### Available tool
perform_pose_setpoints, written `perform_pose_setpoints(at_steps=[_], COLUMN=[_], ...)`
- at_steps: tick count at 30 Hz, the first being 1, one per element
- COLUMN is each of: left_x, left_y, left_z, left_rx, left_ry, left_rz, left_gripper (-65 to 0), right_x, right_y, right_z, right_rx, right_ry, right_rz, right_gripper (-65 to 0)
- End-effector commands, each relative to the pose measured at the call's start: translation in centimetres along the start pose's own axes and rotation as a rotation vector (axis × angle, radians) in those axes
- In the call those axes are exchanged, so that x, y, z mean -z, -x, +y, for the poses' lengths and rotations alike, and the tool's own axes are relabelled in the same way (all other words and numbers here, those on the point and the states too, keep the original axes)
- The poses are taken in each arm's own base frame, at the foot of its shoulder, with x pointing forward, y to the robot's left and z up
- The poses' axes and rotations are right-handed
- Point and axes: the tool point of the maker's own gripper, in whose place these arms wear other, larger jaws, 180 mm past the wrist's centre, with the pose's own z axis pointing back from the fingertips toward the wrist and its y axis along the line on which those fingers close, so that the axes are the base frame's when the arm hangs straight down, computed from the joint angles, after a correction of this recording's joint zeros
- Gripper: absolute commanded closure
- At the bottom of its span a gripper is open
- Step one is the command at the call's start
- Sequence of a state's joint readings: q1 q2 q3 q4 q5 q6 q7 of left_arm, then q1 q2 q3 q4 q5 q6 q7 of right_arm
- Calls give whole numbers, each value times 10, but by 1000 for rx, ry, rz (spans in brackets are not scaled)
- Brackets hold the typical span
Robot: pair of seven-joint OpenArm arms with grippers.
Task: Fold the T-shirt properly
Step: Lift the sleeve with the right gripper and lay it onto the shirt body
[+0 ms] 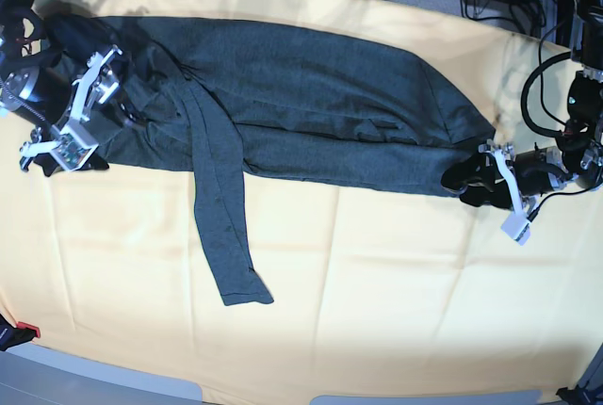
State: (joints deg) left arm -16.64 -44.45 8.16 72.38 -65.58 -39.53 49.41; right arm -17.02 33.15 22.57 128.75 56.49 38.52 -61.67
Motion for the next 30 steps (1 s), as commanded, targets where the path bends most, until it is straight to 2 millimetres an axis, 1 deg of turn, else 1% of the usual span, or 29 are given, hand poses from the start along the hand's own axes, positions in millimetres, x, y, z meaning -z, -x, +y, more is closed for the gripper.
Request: perform_pose_setpoints(at_steps=[1, 2, 4, 5, 7, 9, 13, 18, 21, 26, 30], left_x=[-10, -10, -10, -10, -10, -10, -10, -10, -10, -10, -10], left_y=[-21, -21, -21, -21, -21, -21, -21, -21, -21, -21, -21], left_z=[2, 2, 2, 2, 2, 2, 2, 2, 2, 2, 2], left_rx=[28, 28, 27, 28, 28, 28, 28, 28, 28, 28, 28], left_ry=[-5, -5, -5, -5, -5, -5, -5, -5, -5, -5, -5], left_rz=[-58, -57, -57, -57, -58, -58, -56, -57, -56, -56, -56], left_gripper=[-360, -360, -360, -360, -360, -360, -360, -360, -360, -360, -360], right_x=[-5, -5, -2, 1, 11, 23, 57, 106, 131, 164, 191], right_y=[-19, -25, -27, -26, -27, -28, -22, -10, -6, 3, 14], right_z=[-8, -12, -19, -22, -28, -37, -53, -61, -64, -68, -62], right_rx=[18, 47, 69, 91, 144, 205, 337, 482, 556, 692, 817], right_ry=[33, 52, 76, 80, 70, 66, 36, -37, -81, -123, -155], right_rz=[-85, -126, -157, -166, -198, -234, -250, -214, -191, -176, -140], right_gripper=[-452, -451, -436, -417, -386, -385, -385, -385, -385, -385, -385])
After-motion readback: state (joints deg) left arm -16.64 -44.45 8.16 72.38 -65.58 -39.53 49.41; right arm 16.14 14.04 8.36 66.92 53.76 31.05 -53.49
